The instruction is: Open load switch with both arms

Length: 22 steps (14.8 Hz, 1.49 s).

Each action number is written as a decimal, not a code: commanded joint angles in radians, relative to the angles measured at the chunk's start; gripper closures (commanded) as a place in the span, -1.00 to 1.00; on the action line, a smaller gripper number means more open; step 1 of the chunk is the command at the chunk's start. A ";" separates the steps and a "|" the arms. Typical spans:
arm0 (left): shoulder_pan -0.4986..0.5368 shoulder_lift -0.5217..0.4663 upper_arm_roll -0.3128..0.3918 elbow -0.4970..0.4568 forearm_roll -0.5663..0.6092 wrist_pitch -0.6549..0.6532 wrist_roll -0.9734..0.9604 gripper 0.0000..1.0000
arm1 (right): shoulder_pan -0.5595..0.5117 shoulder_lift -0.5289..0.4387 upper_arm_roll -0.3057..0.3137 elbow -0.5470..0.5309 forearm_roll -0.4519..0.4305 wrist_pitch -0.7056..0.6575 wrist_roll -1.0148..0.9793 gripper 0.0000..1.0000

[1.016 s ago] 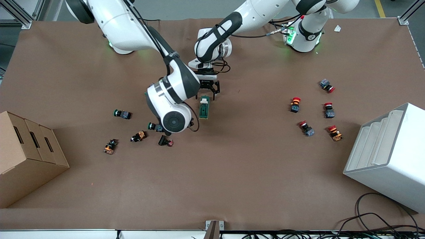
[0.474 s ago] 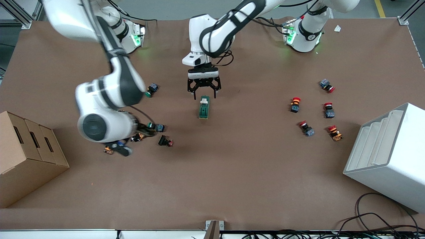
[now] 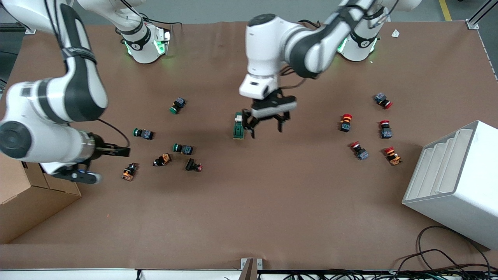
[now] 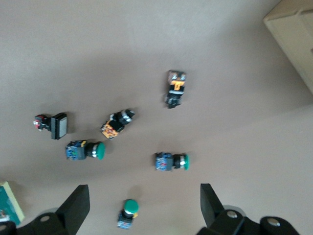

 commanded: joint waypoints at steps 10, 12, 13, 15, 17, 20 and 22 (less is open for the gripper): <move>0.285 -0.119 0.071 0.218 -0.415 -0.398 0.820 -1.00 | -0.149 -0.168 0.023 -0.046 -0.082 -0.033 -0.231 -1.00; 0.291 -0.181 0.139 0.214 -0.534 -0.462 0.960 -1.00 | -0.160 -0.174 0.023 -0.040 -0.082 -0.033 -0.262 -1.00; 0.291 -0.211 0.186 0.206 -0.592 -0.508 1.045 -1.00 | -0.166 -0.179 0.023 -0.040 -0.082 -0.035 -0.262 -1.00; 0.291 -0.264 0.249 0.180 -0.628 -0.562 1.182 -1.00 | -0.174 -0.179 0.024 -0.035 -0.084 -0.035 -0.256 -1.00; 0.293 -0.322 0.292 0.114 -0.631 -0.571 1.267 -1.00 | -0.174 -0.174 0.024 -0.005 -0.087 -0.088 -0.256 -1.00; 0.328 -0.396 0.299 0.042 -0.634 -0.605 1.379 -1.00 | -0.177 -0.167 0.026 0.049 -0.087 -0.159 -0.255 -1.00; 0.340 -0.423 0.305 0.036 -0.654 -0.666 1.419 -1.00 | -0.175 -0.168 0.026 0.049 -0.081 -0.159 -0.250 -1.00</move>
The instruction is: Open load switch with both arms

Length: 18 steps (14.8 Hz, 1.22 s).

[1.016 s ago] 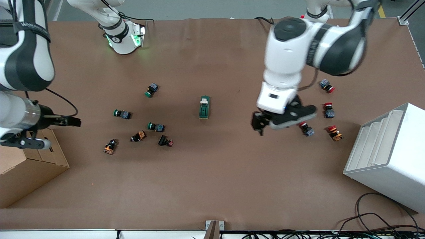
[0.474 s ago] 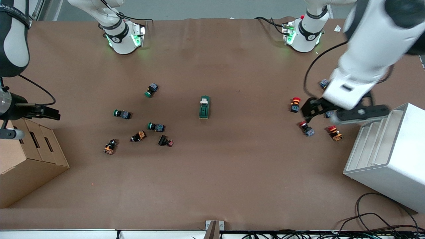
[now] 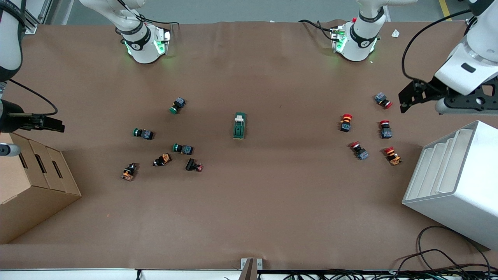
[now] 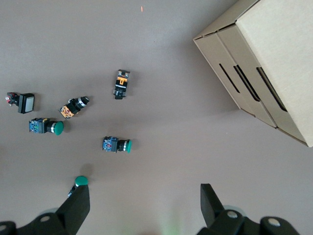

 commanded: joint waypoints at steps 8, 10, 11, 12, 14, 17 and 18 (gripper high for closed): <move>0.029 -0.138 0.026 -0.112 -0.055 -0.072 0.052 -1.00 | -0.031 -0.069 0.028 -0.013 0.027 -0.066 0.002 -1.00; 0.048 -0.134 0.026 -0.106 -0.053 -0.072 0.081 -1.00 | -0.026 -0.117 0.031 -0.062 0.027 -0.054 0.002 -1.00; 0.068 -0.129 0.026 -0.100 -0.052 -0.072 0.101 -1.00 | -0.026 -0.147 0.031 -0.097 0.027 -0.044 0.002 -1.00; 0.072 -0.125 0.026 -0.091 -0.052 -0.072 0.117 -1.00 | -0.026 -0.176 0.031 -0.128 0.028 -0.033 0.002 -1.00; 0.072 -0.097 0.026 -0.066 -0.049 -0.072 0.124 -1.00 | -0.026 -0.234 0.031 -0.191 0.027 -0.011 0.002 -1.00; 0.073 -0.045 0.026 -0.002 -0.042 -0.075 0.125 -1.00 | -0.024 -0.332 0.032 -0.307 0.029 0.044 0.002 -1.00; 0.072 -0.039 0.026 0.009 -0.042 -0.075 0.123 -1.00 | -0.024 -0.361 0.032 -0.338 0.029 0.053 0.002 -1.00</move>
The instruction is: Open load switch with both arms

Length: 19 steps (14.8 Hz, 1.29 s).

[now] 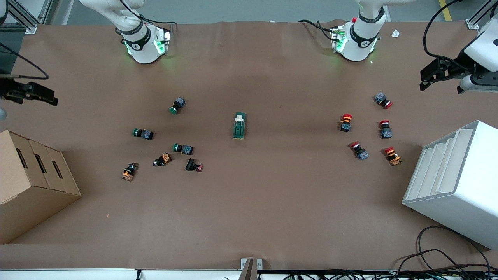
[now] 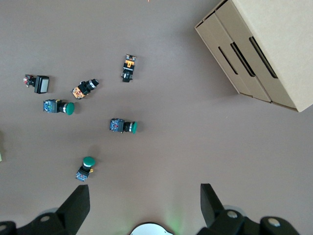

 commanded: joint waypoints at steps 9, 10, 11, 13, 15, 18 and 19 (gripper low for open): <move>0.004 0.041 -0.002 0.062 -0.003 -0.008 0.011 -1.00 | -0.021 -0.190 0.012 -0.161 0.055 0.039 0.040 -1.00; 0.003 0.041 -0.002 0.062 -0.003 -0.008 0.013 -1.00 | -0.021 -0.193 0.012 -0.161 0.055 0.041 0.040 -1.00; 0.002 0.041 -0.002 0.062 -0.003 -0.008 0.013 -1.00 | -0.023 -0.194 0.012 -0.161 0.055 0.039 0.040 -1.00; 0.002 0.041 -0.002 0.062 -0.003 -0.008 0.013 -1.00 | -0.024 -0.194 0.011 -0.157 0.055 0.026 0.066 -1.00; 0.002 0.041 -0.002 0.064 -0.001 -0.008 0.016 -1.00 | -0.024 -0.194 0.008 -0.155 0.055 0.019 0.061 -1.00; 0.004 0.041 0.000 0.067 -0.001 -0.009 0.017 -1.00 | -0.021 -0.195 0.009 -0.154 0.058 0.018 0.063 -1.00; 0.004 0.041 0.000 0.067 -0.001 -0.013 0.016 -1.00 | -0.021 -0.197 0.009 -0.155 0.064 0.010 0.063 -1.00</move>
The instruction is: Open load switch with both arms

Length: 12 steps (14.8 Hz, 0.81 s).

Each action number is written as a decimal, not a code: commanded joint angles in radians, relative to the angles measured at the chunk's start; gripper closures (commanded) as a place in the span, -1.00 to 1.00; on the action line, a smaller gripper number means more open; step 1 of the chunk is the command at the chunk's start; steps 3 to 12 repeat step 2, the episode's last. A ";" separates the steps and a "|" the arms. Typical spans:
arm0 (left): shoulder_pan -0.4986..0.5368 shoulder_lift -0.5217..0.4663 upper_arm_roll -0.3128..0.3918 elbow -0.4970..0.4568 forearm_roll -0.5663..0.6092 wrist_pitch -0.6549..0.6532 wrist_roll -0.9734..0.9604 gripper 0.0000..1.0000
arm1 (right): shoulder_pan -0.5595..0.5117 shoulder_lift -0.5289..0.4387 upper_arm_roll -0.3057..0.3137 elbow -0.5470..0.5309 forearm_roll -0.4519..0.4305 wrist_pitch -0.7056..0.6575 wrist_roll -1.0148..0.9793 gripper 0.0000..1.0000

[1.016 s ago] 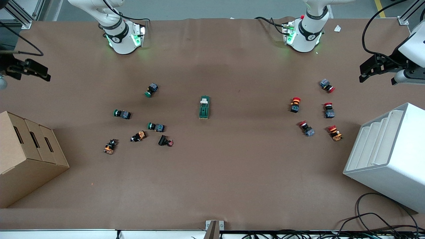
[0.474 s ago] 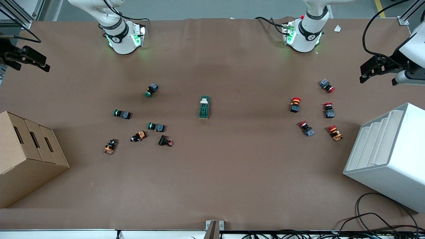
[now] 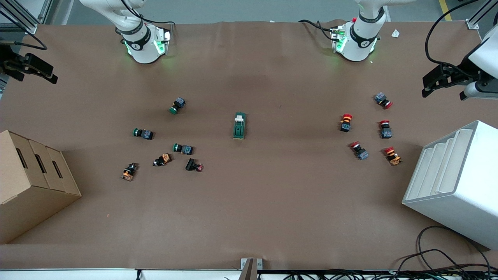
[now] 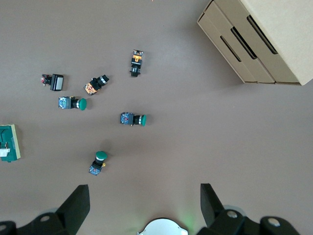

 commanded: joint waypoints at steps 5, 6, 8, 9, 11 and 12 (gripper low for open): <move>0.002 0.006 0.000 0.021 0.001 -0.014 0.016 -1.00 | -0.024 -0.038 0.008 -0.028 0.047 -0.021 0.015 -1.00; 0.002 0.006 0.000 0.021 0.001 -0.014 0.016 -1.00 | -0.024 -0.038 0.008 -0.028 0.047 -0.021 0.015 -1.00; 0.002 0.006 0.000 0.021 0.001 -0.014 0.016 -1.00 | -0.024 -0.038 0.008 -0.028 0.047 -0.021 0.015 -1.00; 0.002 0.006 0.000 0.021 0.001 -0.014 0.016 -1.00 | -0.024 -0.038 0.008 -0.028 0.047 -0.021 0.015 -1.00; 0.002 0.006 0.000 0.021 0.001 -0.014 0.016 -1.00 | -0.024 -0.038 0.008 -0.028 0.047 -0.021 0.015 -1.00; 0.002 0.006 0.000 0.021 0.001 -0.014 0.016 -1.00 | -0.024 -0.038 0.008 -0.028 0.047 -0.021 0.015 -1.00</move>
